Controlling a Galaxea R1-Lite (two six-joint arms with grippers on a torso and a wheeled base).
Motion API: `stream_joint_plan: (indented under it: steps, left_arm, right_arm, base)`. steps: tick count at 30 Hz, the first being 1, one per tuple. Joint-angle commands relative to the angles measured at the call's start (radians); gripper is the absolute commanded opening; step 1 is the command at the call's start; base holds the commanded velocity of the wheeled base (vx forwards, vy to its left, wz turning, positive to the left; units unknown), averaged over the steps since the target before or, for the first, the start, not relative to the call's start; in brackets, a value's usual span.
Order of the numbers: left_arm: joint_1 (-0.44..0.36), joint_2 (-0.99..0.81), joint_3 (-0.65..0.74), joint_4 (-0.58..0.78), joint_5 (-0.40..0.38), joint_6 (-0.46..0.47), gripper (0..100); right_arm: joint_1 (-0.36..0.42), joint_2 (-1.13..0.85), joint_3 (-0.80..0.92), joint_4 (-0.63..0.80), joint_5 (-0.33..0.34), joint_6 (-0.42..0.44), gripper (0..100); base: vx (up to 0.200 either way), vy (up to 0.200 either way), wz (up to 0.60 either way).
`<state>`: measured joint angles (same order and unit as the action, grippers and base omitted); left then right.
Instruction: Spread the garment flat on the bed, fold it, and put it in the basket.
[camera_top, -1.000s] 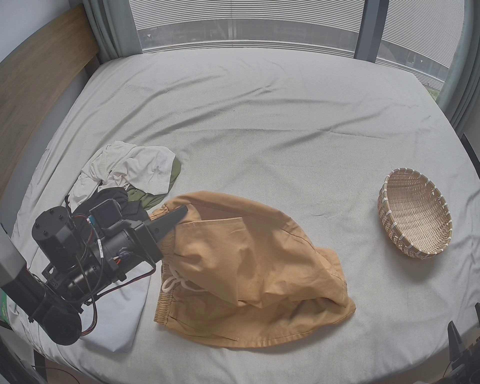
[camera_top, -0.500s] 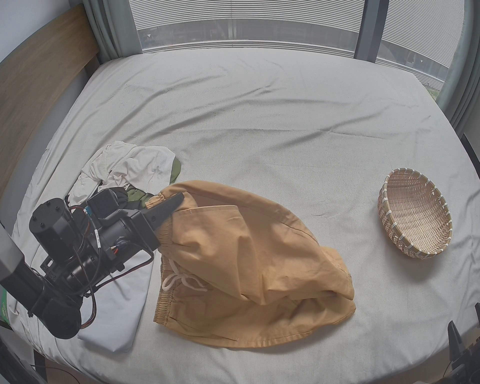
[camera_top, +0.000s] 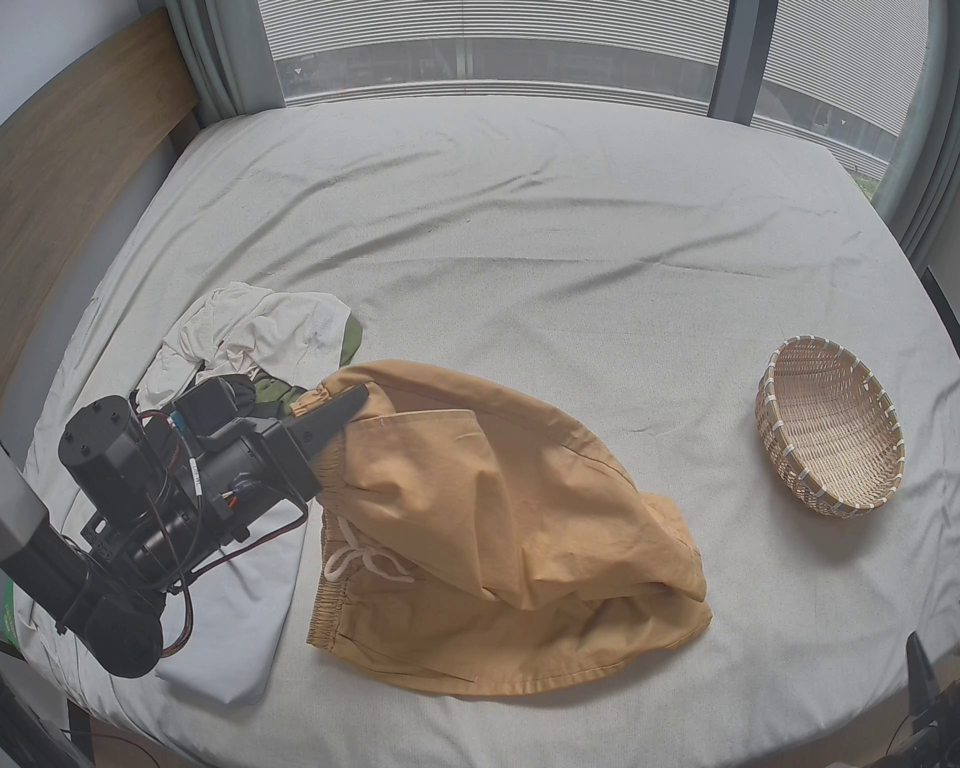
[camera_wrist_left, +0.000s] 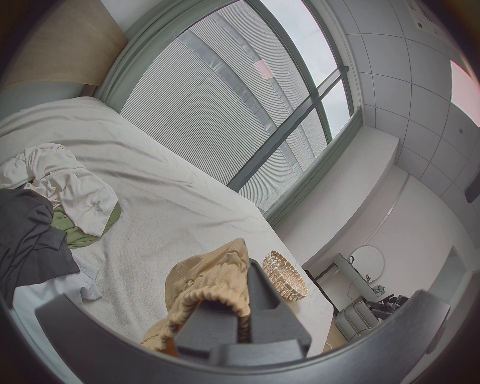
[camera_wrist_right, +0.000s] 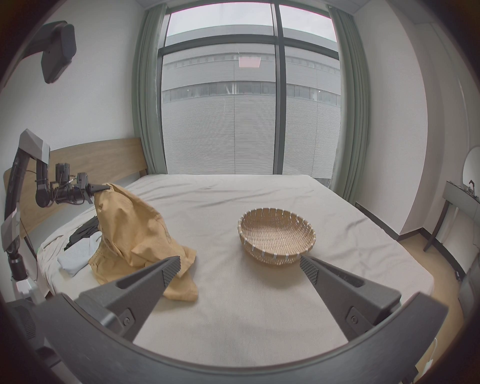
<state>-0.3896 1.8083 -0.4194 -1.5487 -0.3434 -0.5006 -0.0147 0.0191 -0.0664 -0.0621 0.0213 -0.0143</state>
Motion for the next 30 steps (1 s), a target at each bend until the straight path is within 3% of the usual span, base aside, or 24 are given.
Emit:
stream_joint_plan:
  steps: [1, 4, 6, 8, 9, 14, 19, 26, 30]
  left_arm:
    - [0.0, 0.0, 0.001, -0.001, 0.0, 0.001, 0]
    - [0.0, 0.0, 0.001, -0.001, 0.0, 0.001, 0]
    - [0.0, 0.0, 0.001, -0.001, 0.0, 0.001, 0]
    - [0.0, -0.001, 0.001, -0.001, 0.0, 0.001, 0]
    - [0.001, -0.001, -0.001, -0.001, 0.0, 0.001, 0]
    - [0.001, -0.001, -0.002, -0.001, 0.0, 0.001, 0]
    - [0.001, -0.001, -0.004, -0.001, 0.0, 0.001, 0]
    - [0.003, 0.002, -0.001, -0.001, 0.001, 0.001, 0]
    - [0.003, 0.005, 0.001, -0.001, 0.0, -0.001, 0]
  right_arm:
    - [0.012, 0.127, -0.176, 0.004, 0.026, 0.005, 100]
    - [0.056, 0.2, -0.201, 0.021, 0.111, 0.054, 100]
    - [0.121, 0.294, -0.256, 0.024, 0.189, 0.215, 100]
    - [0.159, 0.395, -0.311, 0.018, 0.218, 0.338, 100]
    - [0.168, 0.435, -0.326, 0.013, 0.226, 0.358, 100]
    - [0.2, 0.627, -0.372, -0.073, 0.241, 0.37, 100]
    - [0.228, 0.798, -0.371, -0.277, 0.244, 0.375, 100]
    - [0.271, 0.967, -0.372, -0.424, 0.256, 0.487, 100]
    - [0.263, 1.018, -0.394, -0.512, 0.324, 0.527, 100]
  base:
    - [0.0, 0.0, 0.0]
    - [0.0, 0.0, 0.0]
    - [0.0, 0.0, 0.0]
    - [0.0, 0.0, 0.0]
    - [0.0, 0.0, 0.0]
    - [0.0, 0.0, 0.0]
    - [0.0, 0.0, 0.0]
    - [0.0, 0.0, 0.0]
    - [0.0, 0.0, 0.0]
